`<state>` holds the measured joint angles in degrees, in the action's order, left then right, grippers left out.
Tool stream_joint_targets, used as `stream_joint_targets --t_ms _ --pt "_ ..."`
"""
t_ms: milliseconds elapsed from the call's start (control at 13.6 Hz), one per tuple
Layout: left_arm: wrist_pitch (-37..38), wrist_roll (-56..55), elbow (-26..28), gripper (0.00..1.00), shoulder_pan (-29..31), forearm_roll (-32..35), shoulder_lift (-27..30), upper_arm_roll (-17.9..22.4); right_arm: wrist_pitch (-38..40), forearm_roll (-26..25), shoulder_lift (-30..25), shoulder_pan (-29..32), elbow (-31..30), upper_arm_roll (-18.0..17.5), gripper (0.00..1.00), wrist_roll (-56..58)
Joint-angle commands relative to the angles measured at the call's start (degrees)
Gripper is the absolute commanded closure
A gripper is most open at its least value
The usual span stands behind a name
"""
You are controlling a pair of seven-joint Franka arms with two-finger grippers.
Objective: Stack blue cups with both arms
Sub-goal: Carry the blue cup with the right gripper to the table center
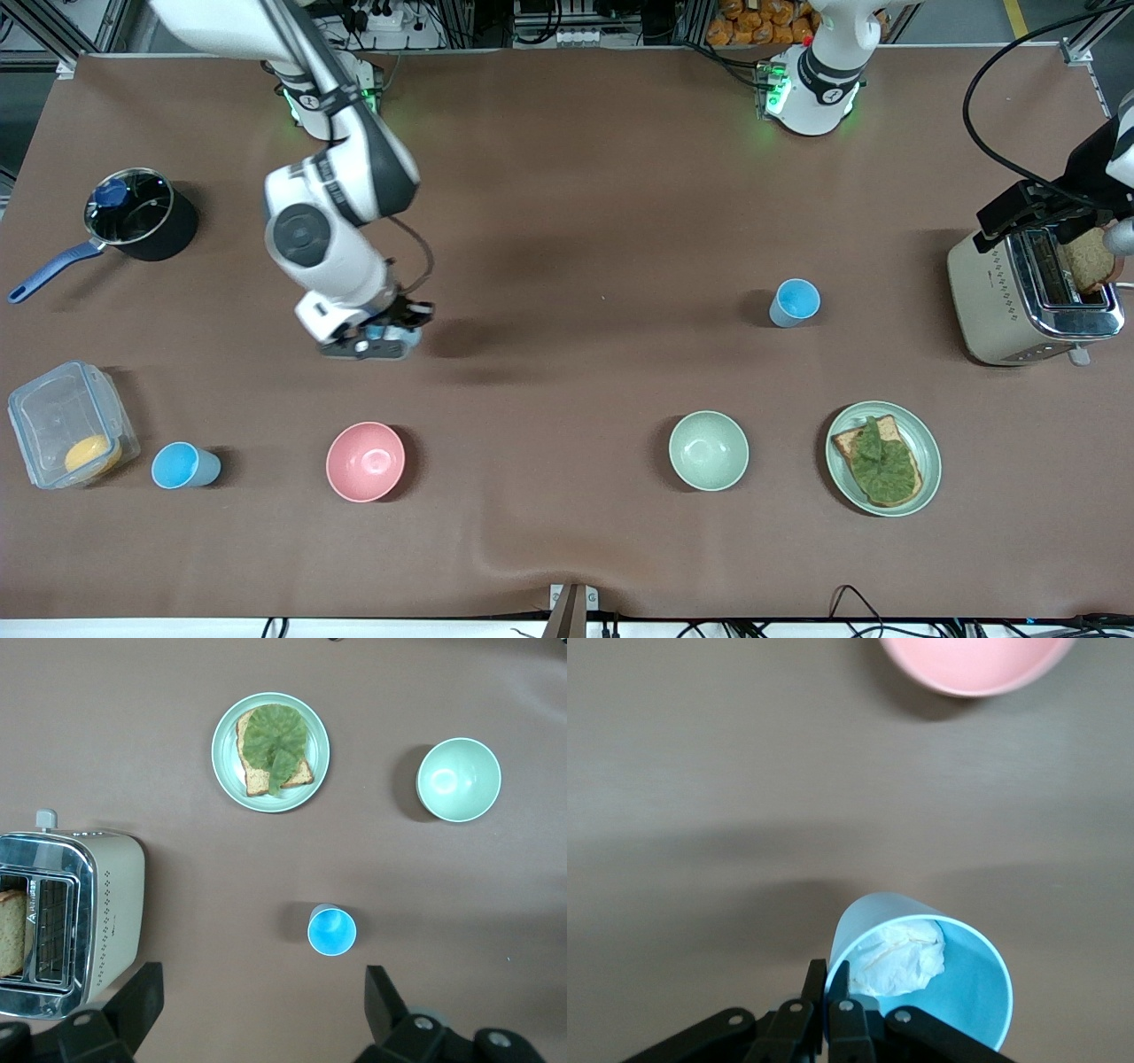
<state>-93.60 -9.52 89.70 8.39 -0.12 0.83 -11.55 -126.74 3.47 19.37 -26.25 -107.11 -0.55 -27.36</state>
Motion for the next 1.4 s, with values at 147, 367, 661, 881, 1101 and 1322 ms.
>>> stream_joint_targets --t_ms 147,367,661,881,1101,1322 --pt "-0.18 0.12 -0.58 0.00 -0.12 1.44 -0.12 -0.14 1.23 -0.21 7.94 -9.23 10.67 0.81 1.00 -10.41" --pt "-0.18 0.12 -0.58 0.00 -0.21 1.35 -0.04 -1.01 1.23 -0.39 15.06 -14.24 15.69 0.90 1.00 -13.24" --pt "-0.18 -0.06 -0.58 0.00 -0.12 1.53 -0.12 -2.16 1.49 -0.30 18.16 -17.60 19.04 0.90 1.00 -14.04" --pt "-0.18 0.03 -0.67 0.00 0.14 3.64 -0.83 -2.16 8.25 -0.92 18.25 -19.62 18.87 1.16 1.00 -14.73" --pt "-0.18 0.03 -0.58 0.00 0.75 3.47 -0.92 -2.07 7.21 -1.09 18.95 -20.24 18.86 1.16 1.00 -19.65" --pt "-0.18 0.30 -0.58 0.00 0.84 3.46 -0.83 -1.63 5.89 -1.53 18.87 -20.24 18.78 1.25 1.00 -21.67"
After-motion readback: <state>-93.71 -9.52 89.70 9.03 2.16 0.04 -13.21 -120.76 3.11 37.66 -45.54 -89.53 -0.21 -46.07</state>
